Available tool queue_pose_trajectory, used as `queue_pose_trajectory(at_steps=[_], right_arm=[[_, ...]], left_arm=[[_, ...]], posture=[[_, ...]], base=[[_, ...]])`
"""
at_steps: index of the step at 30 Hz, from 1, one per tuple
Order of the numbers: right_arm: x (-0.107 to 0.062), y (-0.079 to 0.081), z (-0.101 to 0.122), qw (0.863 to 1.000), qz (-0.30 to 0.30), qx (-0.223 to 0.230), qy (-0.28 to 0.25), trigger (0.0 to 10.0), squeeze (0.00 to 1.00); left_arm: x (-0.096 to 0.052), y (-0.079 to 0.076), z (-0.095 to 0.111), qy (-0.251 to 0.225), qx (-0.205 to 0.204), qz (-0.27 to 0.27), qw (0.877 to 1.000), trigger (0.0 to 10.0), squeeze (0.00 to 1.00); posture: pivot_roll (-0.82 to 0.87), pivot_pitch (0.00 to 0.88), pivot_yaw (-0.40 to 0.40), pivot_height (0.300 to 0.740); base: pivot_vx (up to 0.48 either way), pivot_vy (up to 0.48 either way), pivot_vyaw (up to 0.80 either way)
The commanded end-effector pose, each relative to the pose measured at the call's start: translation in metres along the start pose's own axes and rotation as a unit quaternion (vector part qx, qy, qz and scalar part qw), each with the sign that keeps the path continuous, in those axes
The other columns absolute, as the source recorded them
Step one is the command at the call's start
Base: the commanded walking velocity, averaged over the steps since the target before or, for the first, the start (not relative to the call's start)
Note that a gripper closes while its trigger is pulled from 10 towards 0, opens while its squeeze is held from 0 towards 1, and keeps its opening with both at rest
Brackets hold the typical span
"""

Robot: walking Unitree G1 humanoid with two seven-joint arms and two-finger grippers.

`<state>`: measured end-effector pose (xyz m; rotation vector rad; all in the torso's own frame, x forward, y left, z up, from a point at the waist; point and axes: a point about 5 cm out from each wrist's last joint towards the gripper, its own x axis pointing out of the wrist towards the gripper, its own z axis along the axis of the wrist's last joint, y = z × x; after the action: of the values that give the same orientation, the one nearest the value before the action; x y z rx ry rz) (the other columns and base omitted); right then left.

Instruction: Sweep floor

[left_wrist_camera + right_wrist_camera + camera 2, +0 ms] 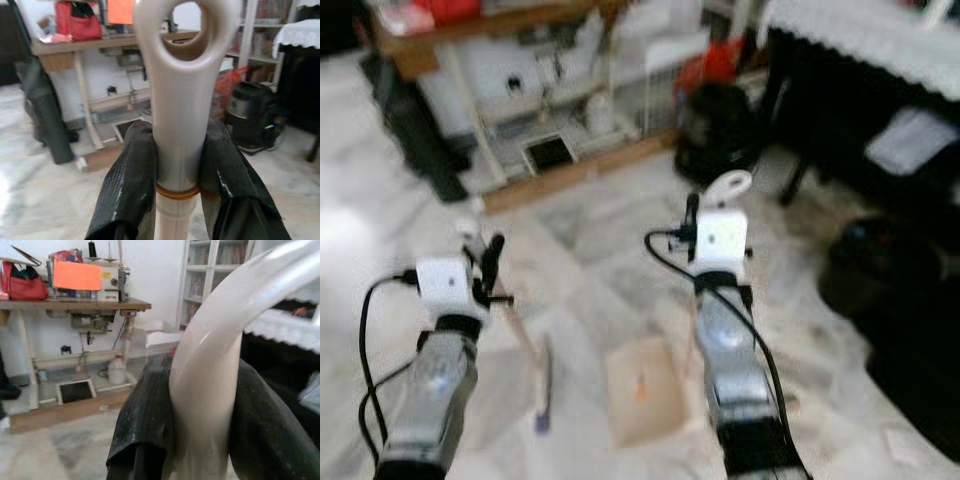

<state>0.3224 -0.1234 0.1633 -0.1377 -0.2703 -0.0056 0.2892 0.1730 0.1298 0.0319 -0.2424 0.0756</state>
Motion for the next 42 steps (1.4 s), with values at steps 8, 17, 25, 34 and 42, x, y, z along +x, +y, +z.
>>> queue_pose_trajectory(at_steps=[8,17,25,34,42], right_arm=[[0.0026,0.0024,0.0097,1.0,0.0,0.015,-0.021,10.0,0.0],[0.003,0.0021,0.0099,1.0,-0.001,0.015,-0.021,10.0,0.0],[0.003,0.0022,0.01,1.0,-0.001,0.014,-0.021,10.0,0.0],[0.0031,0.0023,0.0101,1.0,-0.001,0.014,-0.022,10.0,0.0],[0.0031,0.0022,0.01,1.0,0.0,0.014,-0.022,10.0,0.0]], left_arm=[[0.0022,0.0011,0.0075,-0.019,0.008,0.0,1.0,10.0,0.0],[0.0022,0.0012,0.0075,-0.018,0.006,0.001,1.0,10.0,0.0],[0.0022,0.0013,0.0075,-0.018,0.005,0.0,1.0,10.0,0.0],[0.0025,0.0018,0.0075,-0.018,0.004,0.001,1.0,10.0,0.0],[0.0026,0.0015,0.0076,-0.019,0.005,0.002,1.0,10.0,0.0]], posture=[[0.08,0.103,0.036,0.74],[0.08,0.103,0.035,0.74],[0.09,0.103,0.035,0.74],[0.09,0.103,0.034,0.74],[0.09,0.103,0.034,0.74]], base=[[0.0,0.0,-0.79],[0.0,0.295,-0.79],[0.0,0.0,-0.79],[0.0,0.0,-0.79],[0.0,0.113,-0.79]])
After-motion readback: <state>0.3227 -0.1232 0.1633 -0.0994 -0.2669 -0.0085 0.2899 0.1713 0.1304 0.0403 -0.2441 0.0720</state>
